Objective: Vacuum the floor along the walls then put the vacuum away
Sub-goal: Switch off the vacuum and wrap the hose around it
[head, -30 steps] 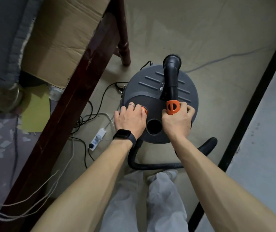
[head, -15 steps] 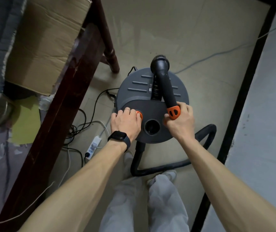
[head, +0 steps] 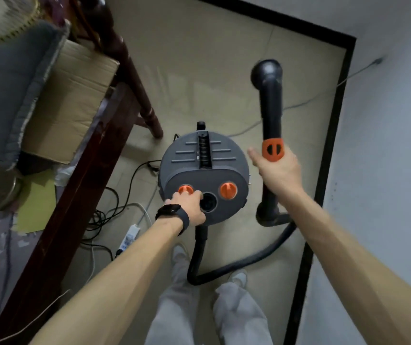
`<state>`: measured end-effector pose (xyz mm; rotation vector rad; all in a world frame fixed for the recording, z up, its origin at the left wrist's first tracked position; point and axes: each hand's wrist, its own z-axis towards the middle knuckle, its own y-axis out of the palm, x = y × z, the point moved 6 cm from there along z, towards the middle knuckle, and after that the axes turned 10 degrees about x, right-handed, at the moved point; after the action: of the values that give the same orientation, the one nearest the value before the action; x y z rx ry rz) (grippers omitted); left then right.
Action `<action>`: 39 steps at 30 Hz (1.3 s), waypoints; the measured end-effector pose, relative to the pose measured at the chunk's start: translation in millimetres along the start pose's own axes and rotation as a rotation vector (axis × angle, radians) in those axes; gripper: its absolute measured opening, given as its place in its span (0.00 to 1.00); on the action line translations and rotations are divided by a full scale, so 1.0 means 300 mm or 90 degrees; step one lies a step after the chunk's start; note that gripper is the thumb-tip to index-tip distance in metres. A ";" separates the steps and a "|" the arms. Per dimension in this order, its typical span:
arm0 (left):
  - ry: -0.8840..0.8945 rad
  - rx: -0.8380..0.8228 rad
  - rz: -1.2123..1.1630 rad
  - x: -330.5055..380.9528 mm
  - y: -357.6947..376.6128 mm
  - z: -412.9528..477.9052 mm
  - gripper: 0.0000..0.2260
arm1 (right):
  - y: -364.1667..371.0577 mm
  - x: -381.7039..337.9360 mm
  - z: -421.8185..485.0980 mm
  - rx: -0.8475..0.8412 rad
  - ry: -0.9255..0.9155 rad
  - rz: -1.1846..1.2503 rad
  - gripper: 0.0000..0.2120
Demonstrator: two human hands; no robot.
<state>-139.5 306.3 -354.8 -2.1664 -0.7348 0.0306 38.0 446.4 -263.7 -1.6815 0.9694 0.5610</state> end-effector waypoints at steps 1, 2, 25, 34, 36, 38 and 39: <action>0.065 -0.016 -0.093 0.085 -0.021 -0.053 0.33 | -0.082 -0.085 0.004 0.006 0.050 0.122 0.15; 0.126 -0.038 -0.202 0.177 -0.046 -0.115 0.40 | -0.161 -0.169 0.012 0.004 0.109 0.242 0.15; 0.094 0.221 -1.106 0.682 -0.770 -0.671 0.09 | -0.469 -0.108 -0.441 -0.238 -0.179 0.179 0.26; -0.045 0.205 -1.182 0.642 -0.740 -0.641 0.08 | -0.607 -0.068 -0.301 -0.002 -0.264 -0.009 0.15; -0.099 0.229 -1.105 0.612 -0.740 -0.643 0.16 | -0.650 -0.102 -0.302 0.004 -0.299 -0.019 0.15; -0.163 0.306 -0.925 0.571 -0.734 -0.660 0.32 | -0.687 -0.141 -0.306 -0.004 -0.333 -0.043 0.15; -0.163 0.403 -0.783 0.545 -0.752 -0.673 0.39 | -0.706 -0.166 -0.308 -0.008 -0.357 -0.056 0.14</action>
<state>-62.3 357.3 -23.3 -0.8803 -1.7960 -0.0908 175.2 397.4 -77.5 -1.4496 0.4841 0.9168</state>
